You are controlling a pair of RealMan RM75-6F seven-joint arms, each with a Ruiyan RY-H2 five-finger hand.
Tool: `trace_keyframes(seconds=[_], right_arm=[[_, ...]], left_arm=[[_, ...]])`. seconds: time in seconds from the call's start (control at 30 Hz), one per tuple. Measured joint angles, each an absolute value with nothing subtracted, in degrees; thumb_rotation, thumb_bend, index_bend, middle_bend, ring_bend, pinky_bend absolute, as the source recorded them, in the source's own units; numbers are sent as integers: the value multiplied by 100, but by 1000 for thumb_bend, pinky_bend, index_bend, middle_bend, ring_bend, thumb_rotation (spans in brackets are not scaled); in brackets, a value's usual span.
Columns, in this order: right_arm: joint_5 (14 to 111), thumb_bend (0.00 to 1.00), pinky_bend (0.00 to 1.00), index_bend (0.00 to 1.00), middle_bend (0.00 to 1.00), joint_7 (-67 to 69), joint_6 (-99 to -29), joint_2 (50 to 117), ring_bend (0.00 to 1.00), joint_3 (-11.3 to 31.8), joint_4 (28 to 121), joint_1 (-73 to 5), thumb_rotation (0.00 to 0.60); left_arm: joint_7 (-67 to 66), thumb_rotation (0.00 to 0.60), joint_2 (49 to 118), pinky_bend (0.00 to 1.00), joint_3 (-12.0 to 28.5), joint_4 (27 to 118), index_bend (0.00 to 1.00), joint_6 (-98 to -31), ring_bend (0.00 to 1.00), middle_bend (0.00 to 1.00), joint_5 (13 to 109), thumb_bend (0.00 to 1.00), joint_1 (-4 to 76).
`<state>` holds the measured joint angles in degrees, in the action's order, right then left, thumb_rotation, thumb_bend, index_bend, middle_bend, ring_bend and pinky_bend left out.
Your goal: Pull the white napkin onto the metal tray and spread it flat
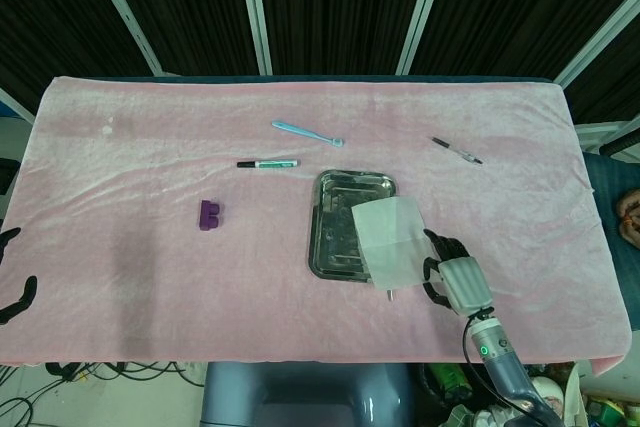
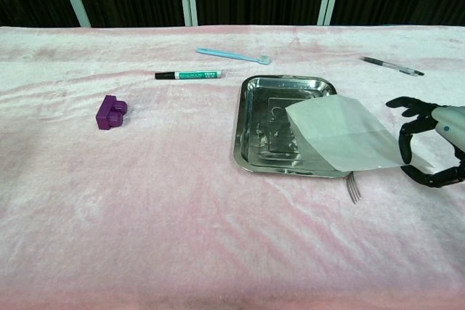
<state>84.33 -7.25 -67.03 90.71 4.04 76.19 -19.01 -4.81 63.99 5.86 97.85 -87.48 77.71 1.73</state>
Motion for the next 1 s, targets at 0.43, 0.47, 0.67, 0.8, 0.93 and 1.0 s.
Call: trace_keyframes(seconds=[0.43, 0.47, 0.67, 0.8, 0.93, 1.0], right_arm=[[6959, 354, 165, 760, 77, -3108, -6399, 9050, 146, 840, 9178, -2187, 600], [6824, 355, 165, 763, 77, -3291, -6398, 9058, 146, 864, 9272, -2215, 600], [5907, 359, 165, 777, 77, -4271, -6430, 9151, 146, 1016, 9776, -2460, 600], [5220, 361, 165, 777, 77, -4724, -6437, 9212, 146, 1142, 10007, -2679, 600], [4516, 367, 165, 778, 77, -5030, -6433, 9272, 146, 1294, 10230, -2942, 600], [4223, 370, 165, 778, 77, -5130, -6430, 9319, 146, 1385, 10312, -3108, 600]], left_arm=[[-459, 600, 6384, 0, 586, 9789, 151, -8741, 0, 44, 7761, 396, 170], [-457, 600, 6383, 0, 585, 9788, 151, -8739, 0, 44, 7759, 396, 169], [-466, 600, 6385, 0, 580, 9789, 151, -8732, 0, 44, 7762, 396, 172], [-468, 600, 6388, 0, 582, 9790, 151, -8730, 0, 44, 7754, 396, 173], [-473, 600, 6390, 0, 583, 9790, 151, -8721, 0, 44, 7751, 396, 178], [-477, 600, 6390, 0, 583, 9792, 151, -8720, 0, 44, 7753, 396, 180]])
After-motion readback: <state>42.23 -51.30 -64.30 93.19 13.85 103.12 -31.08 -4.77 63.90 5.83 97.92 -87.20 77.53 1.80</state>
